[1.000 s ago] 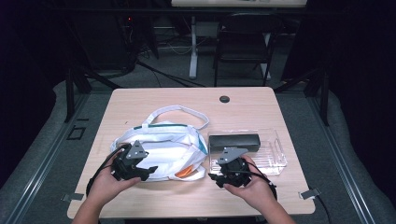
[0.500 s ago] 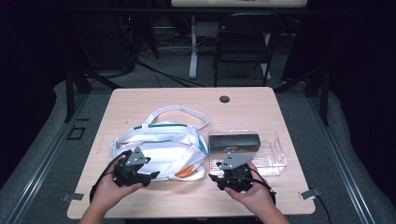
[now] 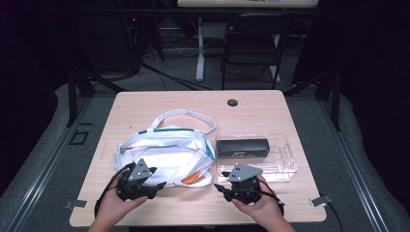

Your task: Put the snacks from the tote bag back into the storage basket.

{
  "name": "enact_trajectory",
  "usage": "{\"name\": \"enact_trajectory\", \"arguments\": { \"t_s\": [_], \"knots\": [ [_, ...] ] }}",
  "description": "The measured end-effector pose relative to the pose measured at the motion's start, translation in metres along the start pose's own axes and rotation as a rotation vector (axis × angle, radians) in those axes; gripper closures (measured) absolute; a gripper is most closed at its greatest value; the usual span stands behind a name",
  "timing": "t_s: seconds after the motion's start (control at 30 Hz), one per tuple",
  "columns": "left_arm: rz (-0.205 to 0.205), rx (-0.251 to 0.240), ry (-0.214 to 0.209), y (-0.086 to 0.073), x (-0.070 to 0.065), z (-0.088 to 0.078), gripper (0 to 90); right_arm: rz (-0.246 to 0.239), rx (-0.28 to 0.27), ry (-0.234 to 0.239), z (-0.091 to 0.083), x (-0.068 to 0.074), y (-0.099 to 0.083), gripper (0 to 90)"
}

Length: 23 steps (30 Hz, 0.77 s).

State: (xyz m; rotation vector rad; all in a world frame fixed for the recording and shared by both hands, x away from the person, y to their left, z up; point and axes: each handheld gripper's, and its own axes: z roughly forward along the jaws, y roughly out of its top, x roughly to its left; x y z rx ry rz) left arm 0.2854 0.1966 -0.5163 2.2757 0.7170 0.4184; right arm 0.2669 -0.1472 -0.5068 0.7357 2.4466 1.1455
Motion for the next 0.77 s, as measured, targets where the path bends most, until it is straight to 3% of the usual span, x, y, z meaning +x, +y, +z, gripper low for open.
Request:
{"name": "enact_trajectory", "arguments": {
  "t_s": [0.27, 0.77],
  "knots": [
    [-0.015, -0.007, 0.024, -0.0063, 0.0002, 0.0014, 38.5, -0.006, -0.012, -0.005, 0.0, 0.0021, -0.0001, 51.5],
    [-0.027, -0.011, 0.032, -0.0072, 0.0014, 0.0012, 38.4, -0.007, -0.026, -0.016, 0.0006, 0.0021, -0.002, 49.5]
  ]
}}
